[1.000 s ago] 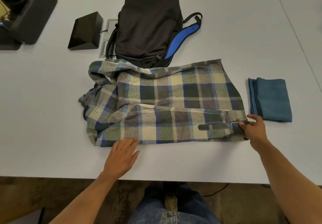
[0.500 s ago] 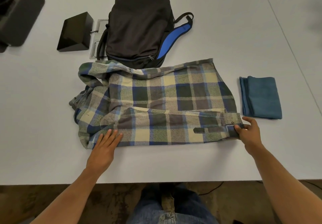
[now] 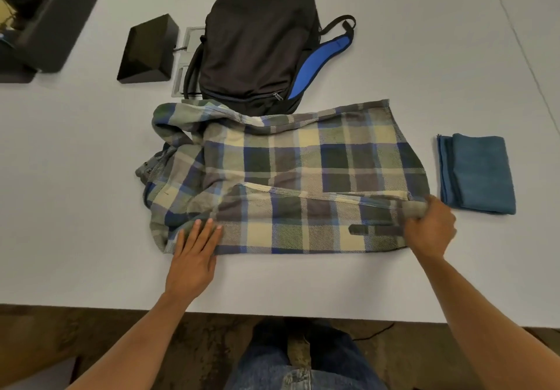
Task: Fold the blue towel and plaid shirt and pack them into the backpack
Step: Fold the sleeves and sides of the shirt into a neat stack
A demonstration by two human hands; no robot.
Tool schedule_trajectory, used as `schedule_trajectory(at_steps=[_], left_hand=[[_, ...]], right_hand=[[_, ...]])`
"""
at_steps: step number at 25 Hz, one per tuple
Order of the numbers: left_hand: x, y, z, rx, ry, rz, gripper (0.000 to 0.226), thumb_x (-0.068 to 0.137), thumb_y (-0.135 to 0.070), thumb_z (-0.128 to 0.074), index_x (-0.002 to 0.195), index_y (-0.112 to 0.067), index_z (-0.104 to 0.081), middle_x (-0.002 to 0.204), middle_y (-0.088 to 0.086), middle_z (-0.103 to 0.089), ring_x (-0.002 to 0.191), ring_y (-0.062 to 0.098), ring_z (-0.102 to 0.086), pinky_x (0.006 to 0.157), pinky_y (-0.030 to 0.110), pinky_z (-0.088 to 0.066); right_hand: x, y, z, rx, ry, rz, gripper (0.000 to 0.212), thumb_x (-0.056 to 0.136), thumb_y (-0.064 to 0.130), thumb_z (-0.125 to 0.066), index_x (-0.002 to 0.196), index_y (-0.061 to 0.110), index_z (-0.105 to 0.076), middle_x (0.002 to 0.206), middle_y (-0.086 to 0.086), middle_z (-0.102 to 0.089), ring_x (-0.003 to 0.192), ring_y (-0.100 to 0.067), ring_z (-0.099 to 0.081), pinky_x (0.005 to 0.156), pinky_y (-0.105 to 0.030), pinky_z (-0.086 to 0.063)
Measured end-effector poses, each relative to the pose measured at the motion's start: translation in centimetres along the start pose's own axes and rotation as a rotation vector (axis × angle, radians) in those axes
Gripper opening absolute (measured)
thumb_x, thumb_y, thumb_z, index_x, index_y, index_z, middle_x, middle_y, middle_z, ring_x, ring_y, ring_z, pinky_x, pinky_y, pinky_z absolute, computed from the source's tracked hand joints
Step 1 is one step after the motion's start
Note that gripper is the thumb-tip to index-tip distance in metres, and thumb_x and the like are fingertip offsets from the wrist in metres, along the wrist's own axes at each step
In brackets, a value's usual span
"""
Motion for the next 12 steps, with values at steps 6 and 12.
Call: schedule_trajectory(at_steps=[6,12], left_hand=[[-1.0,1.8,1.6,-0.098,-0.179,0.167,0.055,0.090,-0.012,-0.050,0.144,-0.010,-0.044,0.153,0.011,-0.038,0.146,0.030,-0.026,0.118,0.056,-0.018],[-3.5,6.6,1.8,-0.176,-0.266,0.493,0.060,0.073,0.005,-0.076,0.129,-0.008,-0.059,0.120,0.017,-0.061,0.110,0.035,-0.054,0.091,0.050,-0.042]], right_hand=[[-5.1,14.3,-7.5,0.172,0.265,0.386,0.037,0.097,0.030,-0.058,0.130,0.011,-0.057,0.127,-0.010,-0.060,0.121,-0.028,-0.054,0.103,-0.049,-0.045],[-10.7,25.9,-14.1,0.205,0.600,0.574,0.031,0.099,0.029,-0.056,0.126,0.015,-0.058,0.112,-0.002,-0.063,0.101,-0.013,-0.056,0.091,-0.031,-0.050]])
Point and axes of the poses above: each hand's wrist, its own x-axis towards the middle knuckle, its own z-axis out of the back of the hand, y = z × x, the point moved 9 cm from there along x, towards the middle knuckle
